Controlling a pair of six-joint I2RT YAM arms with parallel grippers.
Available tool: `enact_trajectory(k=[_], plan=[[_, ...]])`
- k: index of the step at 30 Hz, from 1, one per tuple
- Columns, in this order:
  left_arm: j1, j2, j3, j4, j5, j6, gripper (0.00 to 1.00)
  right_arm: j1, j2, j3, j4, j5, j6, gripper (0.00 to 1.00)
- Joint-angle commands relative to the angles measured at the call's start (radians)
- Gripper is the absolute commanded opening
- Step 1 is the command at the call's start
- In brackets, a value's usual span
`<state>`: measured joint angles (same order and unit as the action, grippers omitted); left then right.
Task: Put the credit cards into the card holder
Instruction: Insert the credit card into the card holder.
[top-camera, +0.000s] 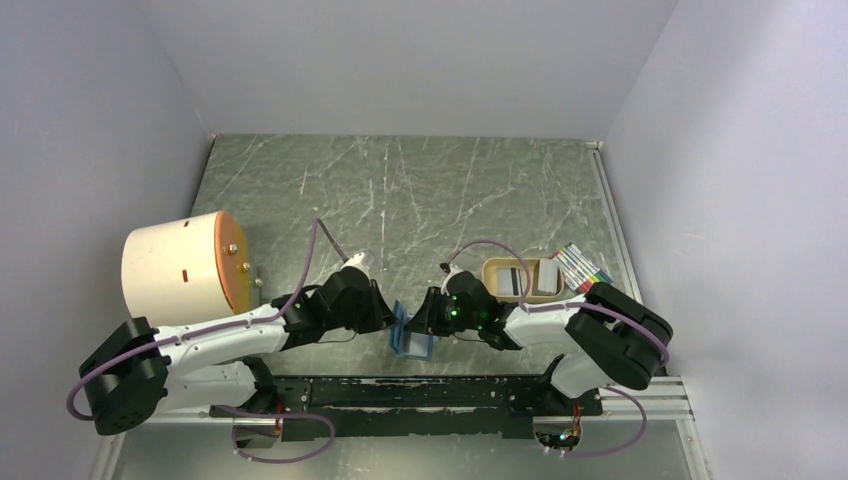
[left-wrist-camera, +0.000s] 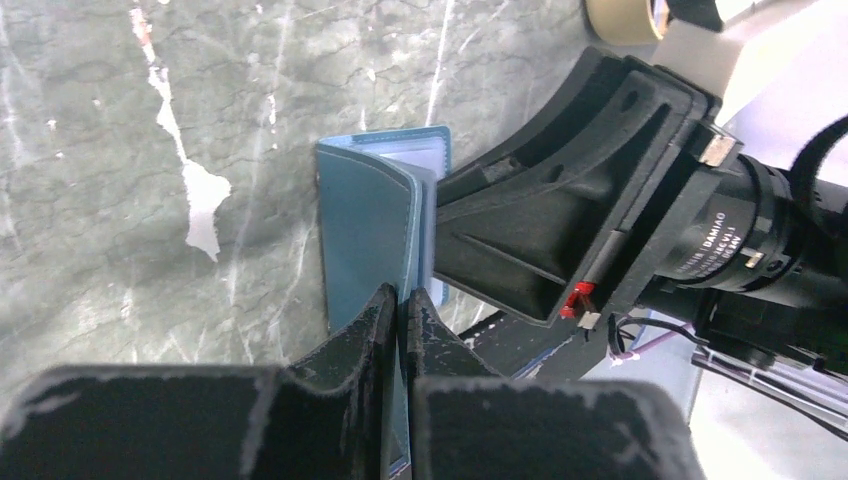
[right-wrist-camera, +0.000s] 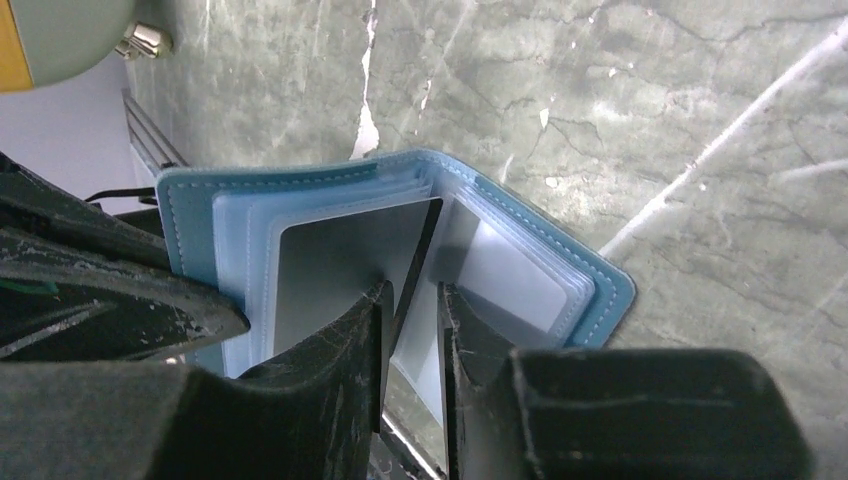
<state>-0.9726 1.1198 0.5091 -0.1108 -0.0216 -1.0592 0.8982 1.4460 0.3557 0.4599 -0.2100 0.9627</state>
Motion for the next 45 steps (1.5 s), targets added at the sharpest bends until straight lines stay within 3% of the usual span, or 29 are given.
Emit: enact_trajectory(k=[1, 8, 12, 22, 35, 45], plan=[[-0.008, -0.021, -0.027, 0.164, 0.072, -0.008, 0.09, 0.003, 0.047, 0.012, 0.015, 0.016, -0.027, 0.27], [-0.008, -0.021, -0.023, 0.104, 0.041, -0.018, 0.09, 0.001, 0.028, 0.011, -0.015, 0.032, -0.033, 0.28], [-0.008, -0.020, -0.066, 0.229, 0.093, -0.015, 0.09, 0.000, 0.016, -0.013, 0.046, 0.020, -0.029, 0.35], [-0.008, 0.066, -0.025, 0.164, 0.065, 0.000, 0.09, -0.010, -0.069, -0.008, -0.106, 0.103, -0.058, 0.35], [-0.008, 0.096, -0.009, 0.114, 0.038, -0.016, 0.09, -0.021, -0.320, 0.019, -0.392, 0.223, -0.088, 0.44], [0.005, 0.000, -0.030, 0.058, -0.010, -0.020, 0.09, -0.051, -0.472, 0.206, -0.731, 0.400, -0.228, 0.56]])
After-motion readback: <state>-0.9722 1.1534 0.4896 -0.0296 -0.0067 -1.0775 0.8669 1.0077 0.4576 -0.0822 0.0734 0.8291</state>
